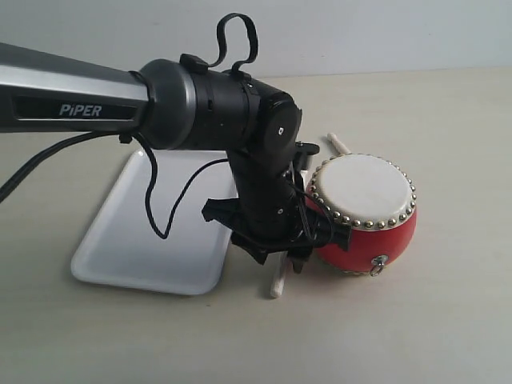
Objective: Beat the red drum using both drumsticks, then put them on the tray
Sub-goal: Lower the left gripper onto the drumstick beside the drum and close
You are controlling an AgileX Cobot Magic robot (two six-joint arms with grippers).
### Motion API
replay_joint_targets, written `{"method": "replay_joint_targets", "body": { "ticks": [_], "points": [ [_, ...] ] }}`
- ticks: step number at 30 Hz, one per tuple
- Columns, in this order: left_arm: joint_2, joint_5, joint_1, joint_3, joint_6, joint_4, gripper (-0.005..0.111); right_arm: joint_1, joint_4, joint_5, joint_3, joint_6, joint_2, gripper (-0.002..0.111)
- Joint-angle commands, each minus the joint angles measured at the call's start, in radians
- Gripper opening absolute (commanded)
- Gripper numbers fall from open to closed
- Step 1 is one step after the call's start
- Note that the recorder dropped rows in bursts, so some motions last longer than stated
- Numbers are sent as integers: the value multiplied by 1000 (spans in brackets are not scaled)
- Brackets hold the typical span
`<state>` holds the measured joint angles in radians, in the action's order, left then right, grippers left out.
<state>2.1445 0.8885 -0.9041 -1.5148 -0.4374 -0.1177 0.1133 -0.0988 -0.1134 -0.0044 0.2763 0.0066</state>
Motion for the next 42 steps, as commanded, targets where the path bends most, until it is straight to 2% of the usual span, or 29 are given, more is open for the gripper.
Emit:
{"method": "replay_joint_targets", "body": {
  "ticks": [1,23,29,42],
  "points": [
    [-4,-11,-4,-9,-17,23,49,-2,2,7,4,-2,-7,0],
    [-4,-3,-4,-9,-39,53,49,-2,2,7,4,-2,-7,0],
    [-4,-9,-35,-9,-37,62,49,-2,2,7,4,-2,-7,0],
    [46,-2,-35,-9,-61,55,49,-2,2,7,4,-2,-7,0]
  ]
}}
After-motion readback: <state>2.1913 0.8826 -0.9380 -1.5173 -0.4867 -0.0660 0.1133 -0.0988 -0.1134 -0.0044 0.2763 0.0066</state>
